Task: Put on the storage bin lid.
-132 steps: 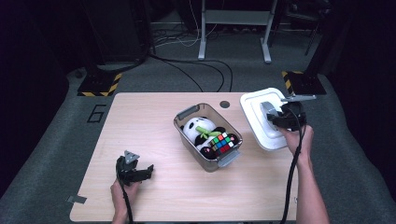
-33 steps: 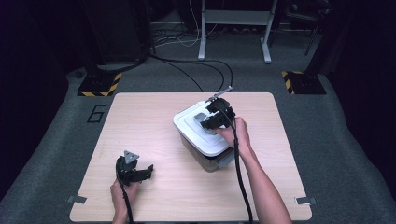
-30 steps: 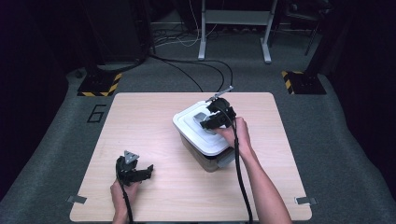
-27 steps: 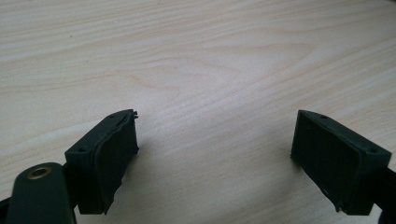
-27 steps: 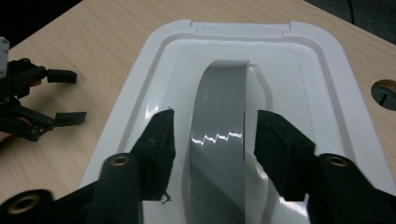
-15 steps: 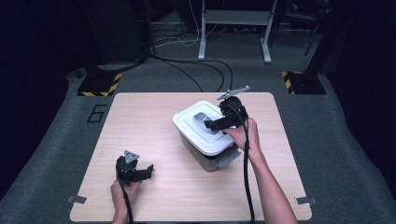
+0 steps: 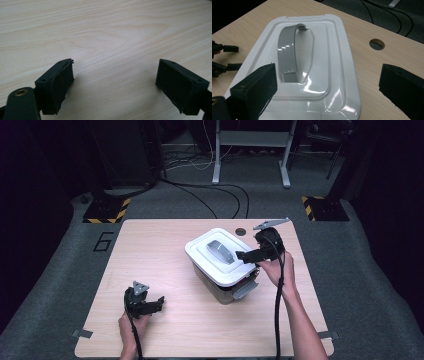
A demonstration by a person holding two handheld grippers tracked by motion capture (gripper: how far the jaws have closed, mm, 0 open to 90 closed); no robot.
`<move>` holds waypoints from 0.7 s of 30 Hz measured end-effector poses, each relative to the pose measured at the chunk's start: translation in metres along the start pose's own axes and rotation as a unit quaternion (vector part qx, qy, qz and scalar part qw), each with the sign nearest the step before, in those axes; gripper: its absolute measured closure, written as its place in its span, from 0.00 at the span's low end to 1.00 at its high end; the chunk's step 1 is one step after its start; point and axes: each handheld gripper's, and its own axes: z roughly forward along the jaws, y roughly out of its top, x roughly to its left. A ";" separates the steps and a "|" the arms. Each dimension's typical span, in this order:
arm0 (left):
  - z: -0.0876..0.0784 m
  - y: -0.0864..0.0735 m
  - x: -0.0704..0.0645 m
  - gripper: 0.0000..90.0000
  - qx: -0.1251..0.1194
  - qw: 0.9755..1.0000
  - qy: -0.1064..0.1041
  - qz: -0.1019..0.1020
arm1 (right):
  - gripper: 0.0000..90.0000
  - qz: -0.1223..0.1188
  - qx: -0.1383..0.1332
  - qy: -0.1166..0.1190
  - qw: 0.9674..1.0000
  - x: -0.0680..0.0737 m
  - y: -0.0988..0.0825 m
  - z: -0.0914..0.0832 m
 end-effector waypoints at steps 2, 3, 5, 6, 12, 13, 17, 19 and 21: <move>0.000 0.000 0.000 0.16 0.000 1.000 0.000 0.000 | 0.02 0.001 -0.007 -0.007 1.000 -0.003 -0.004 -0.004; 0.000 0.000 0.000 0.16 0.000 1.000 0.000 0.000 | 0.02 0.000 -0.009 -0.008 1.000 -0.004 -0.005 -0.006; 0.000 0.000 0.000 0.16 0.000 1.000 0.000 0.000 | 0.01 0.006 -0.008 -0.010 1.000 -0.007 -0.009 -0.009; 0.000 0.000 0.000 0.16 0.000 1.000 0.000 0.000 | 0.01 0.007 -0.008 -0.011 1.000 -0.009 -0.011 -0.010; 0.000 0.000 0.000 0.16 0.000 1.000 0.000 0.000 | 0.00 0.020 -0.014 -0.020 1.000 -0.019 -0.023 -0.019; 0.000 0.000 0.000 0.16 0.000 1.000 0.000 0.000 | 0.00 0.023 -0.015 -0.022 0.999 -0.021 -0.025 -0.021; 0.000 0.000 0.000 0.16 0.000 1.000 0.000 0.000 | 0.00 0.033 -0.021 -0.029 0.999 -0.029 -0.034 -0.029; 0.000 0.000 0.000 0.16 0.000 1.000 0.000 0.000 | 0.00 0.037 -0.023 -0.030 0.999 -0.033 -0.040 -0.032; 0.000 0.000 0.000 0.16 0.000 1.000 0.000 0.000 | 0.00 0.043 -0.023 -0.032 0.998 -0.037 -0.045 -0.035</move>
